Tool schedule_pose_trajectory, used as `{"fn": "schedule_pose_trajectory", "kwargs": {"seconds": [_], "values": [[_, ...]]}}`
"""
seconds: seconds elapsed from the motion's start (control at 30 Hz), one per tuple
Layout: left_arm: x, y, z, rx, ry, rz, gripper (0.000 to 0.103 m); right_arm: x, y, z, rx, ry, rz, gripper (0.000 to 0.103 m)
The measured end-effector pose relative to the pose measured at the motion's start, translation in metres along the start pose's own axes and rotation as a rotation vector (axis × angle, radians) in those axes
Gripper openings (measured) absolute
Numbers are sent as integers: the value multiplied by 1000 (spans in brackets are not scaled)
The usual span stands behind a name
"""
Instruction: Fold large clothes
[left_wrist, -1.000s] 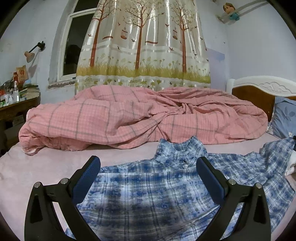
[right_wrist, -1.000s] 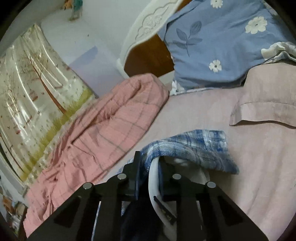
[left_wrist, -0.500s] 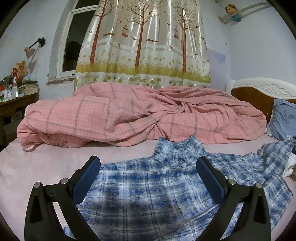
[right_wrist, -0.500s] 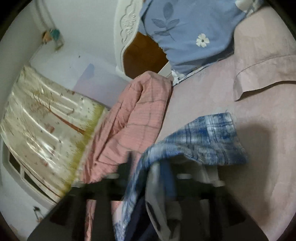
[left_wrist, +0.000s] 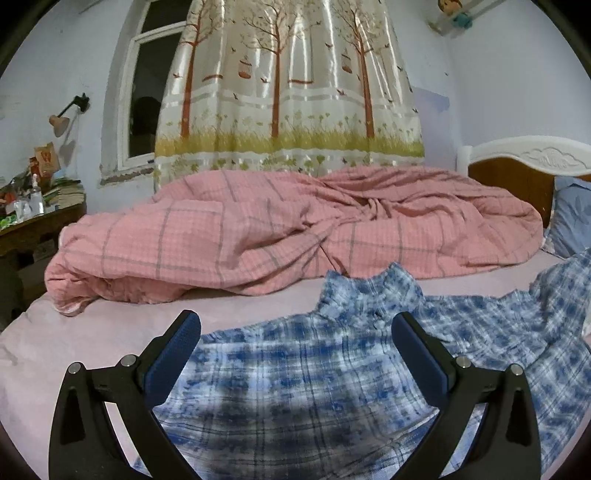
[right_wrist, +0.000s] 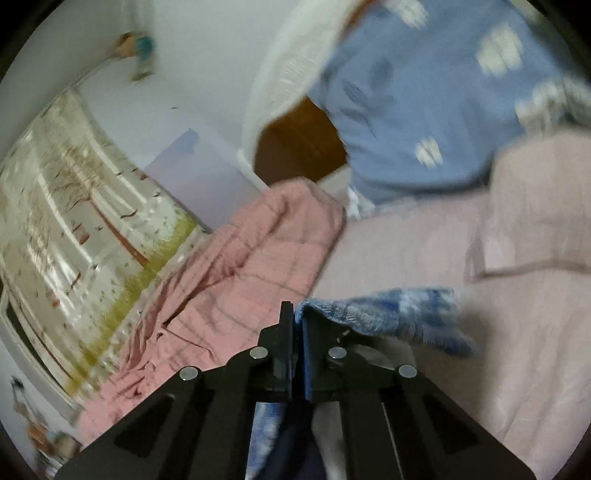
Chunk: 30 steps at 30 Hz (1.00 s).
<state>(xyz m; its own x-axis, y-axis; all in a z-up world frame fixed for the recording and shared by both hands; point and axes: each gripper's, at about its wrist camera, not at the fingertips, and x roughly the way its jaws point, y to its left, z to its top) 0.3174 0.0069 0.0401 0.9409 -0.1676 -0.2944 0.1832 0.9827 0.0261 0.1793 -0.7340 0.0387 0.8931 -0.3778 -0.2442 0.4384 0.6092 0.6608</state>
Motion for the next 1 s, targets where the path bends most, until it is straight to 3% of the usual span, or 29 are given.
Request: {"fn": "schedule_pose_trajectory", "kwargs": {"seconds": [0.13, 0.2, 0.27, 0.33, 0.47, 0.67, 0.87, 0.93, 1.0], "values": [[-3, 5, 7, -9, -6, 65, 103, -24, 56, -4, -75, -59, -7, 6], [1, 4, 9, 25, 7, 171, 103, -32, 91, -15, -150, -68, 11, 6], [7, 5, 7, 62, 25, 233, 103, -39, 134, -36, -237, -55, 62, 5], [11, 10, 4, 59, 33, 249, 103, -44, 170, -62, -307, -18, 128, 6], [13, 17, 5, 48, 42, 272, 103, -39, 243, -151, -455, 127, 217, 6], [24, 37, 3, -42, 127, 255, 103, 7, 315, -308, -667, 440, 146, 6], [28, 64, -1, -139, 162, 242, 103, 18, 347, -405, -703, 631, 94, 6], [27, 69, 0, -165, 160, 225, 103, 18, 350, -425, -702, 694, 92, 6], [25, 70, 0, -168, 152, 215, 103, 11, 349, -435, -686, 701, 59, 6]]}}
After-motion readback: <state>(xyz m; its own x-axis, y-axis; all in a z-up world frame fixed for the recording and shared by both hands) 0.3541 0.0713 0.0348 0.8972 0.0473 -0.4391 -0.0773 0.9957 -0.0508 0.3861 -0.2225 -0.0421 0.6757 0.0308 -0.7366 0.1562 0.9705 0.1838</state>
